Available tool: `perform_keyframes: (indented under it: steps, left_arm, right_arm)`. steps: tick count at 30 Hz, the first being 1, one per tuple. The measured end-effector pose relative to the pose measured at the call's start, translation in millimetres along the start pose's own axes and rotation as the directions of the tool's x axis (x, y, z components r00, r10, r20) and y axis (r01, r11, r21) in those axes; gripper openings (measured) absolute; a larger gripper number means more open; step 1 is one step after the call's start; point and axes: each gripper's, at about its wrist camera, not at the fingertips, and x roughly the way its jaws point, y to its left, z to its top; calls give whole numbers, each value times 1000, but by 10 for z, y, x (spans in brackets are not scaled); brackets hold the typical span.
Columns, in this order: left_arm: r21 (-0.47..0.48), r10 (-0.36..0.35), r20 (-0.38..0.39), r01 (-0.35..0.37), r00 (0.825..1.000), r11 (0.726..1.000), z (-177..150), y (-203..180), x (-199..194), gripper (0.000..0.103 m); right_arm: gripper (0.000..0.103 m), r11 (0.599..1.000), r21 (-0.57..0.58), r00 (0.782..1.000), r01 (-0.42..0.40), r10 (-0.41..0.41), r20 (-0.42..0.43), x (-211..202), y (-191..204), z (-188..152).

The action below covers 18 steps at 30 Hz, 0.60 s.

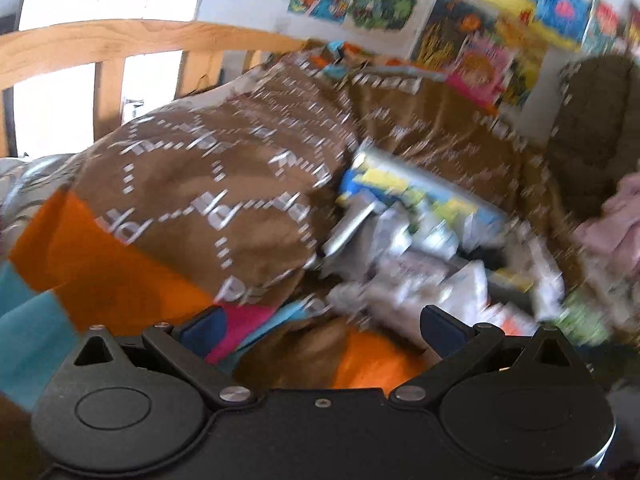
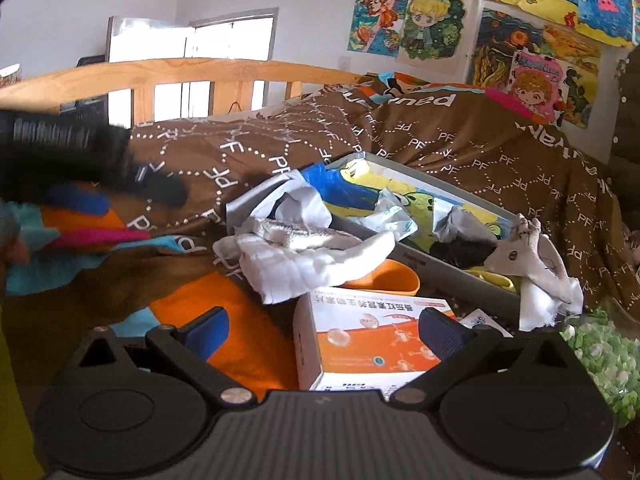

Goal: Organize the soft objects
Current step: 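Grasp the white cloth with the right tool while the left tool grasps the white printed pad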

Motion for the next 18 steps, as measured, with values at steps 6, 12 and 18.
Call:
perform_keyframes:
  steps: [6, 12, 18]
  left_arm:
    - [37, -179, 55, 177, 982, 983, 71, -124, 121, 102]
    - [100, -351, 19, 348, 936, 932, 139, -242, 412, 102]
    - [89, -372, -50, 376, 927, 922, 163, -249, 815, 102]
  right_arm:
    - [103, 999, -33, 1000, 2, -1, 29, 34, 34, -10]
    - [103, 998, -57, 999, -1, 4, 55, 120, 46, -1]
    - [103, 999, -42, 997, -17, 21, 76, 235, 6, 1]
